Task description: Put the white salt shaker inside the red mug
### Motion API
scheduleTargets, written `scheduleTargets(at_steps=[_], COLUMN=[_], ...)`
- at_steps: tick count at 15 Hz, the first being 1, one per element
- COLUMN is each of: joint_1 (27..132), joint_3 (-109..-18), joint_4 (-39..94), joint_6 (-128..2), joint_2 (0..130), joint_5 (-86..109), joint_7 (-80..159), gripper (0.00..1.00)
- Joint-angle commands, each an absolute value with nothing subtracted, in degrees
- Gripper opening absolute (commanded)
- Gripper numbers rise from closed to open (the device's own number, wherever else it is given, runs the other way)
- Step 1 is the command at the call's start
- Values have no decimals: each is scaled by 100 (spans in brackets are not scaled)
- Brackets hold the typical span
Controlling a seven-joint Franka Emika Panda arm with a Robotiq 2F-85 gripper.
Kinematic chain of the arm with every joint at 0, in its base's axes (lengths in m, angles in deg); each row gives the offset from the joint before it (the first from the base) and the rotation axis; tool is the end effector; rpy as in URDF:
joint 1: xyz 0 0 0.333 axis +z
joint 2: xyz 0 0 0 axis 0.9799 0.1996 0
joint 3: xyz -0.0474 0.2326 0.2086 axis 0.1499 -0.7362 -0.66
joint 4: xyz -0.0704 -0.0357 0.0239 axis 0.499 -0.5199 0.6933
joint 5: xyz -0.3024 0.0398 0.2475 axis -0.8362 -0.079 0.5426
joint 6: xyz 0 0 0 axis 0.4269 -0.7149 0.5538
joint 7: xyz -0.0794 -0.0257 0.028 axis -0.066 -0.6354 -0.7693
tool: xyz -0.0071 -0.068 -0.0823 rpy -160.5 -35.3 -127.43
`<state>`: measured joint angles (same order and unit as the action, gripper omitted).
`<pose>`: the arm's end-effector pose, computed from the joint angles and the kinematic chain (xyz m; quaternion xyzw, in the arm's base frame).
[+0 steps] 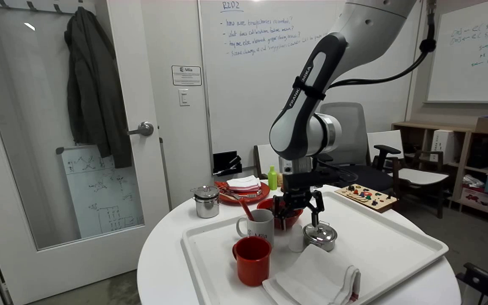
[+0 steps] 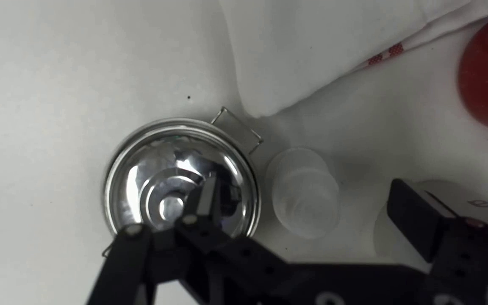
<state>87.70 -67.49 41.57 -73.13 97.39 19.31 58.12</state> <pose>0.5884 0.0960 0.0452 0.9833 -0.1577 -0.0911 0.0032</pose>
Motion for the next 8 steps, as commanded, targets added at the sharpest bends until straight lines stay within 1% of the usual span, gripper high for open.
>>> scheduleTargets(at_steps=[1,5,6,7,8], joint_1=[8835,8852,8852,8854,8857], joint_3=[-6716,-6714,-6714,-6711,-6708], joint_4=[3980,3899,3890,3884,3878], joint_6=[-7332,-7307,-7308,-7308,-7306], joint_2=[9908,9980,9988,9993,9995], joint_5=[2024,2027,2031,2033,2030], joint_7=[5777,5783,5790,5795,5798], gripper=[100,100,88,73,67])
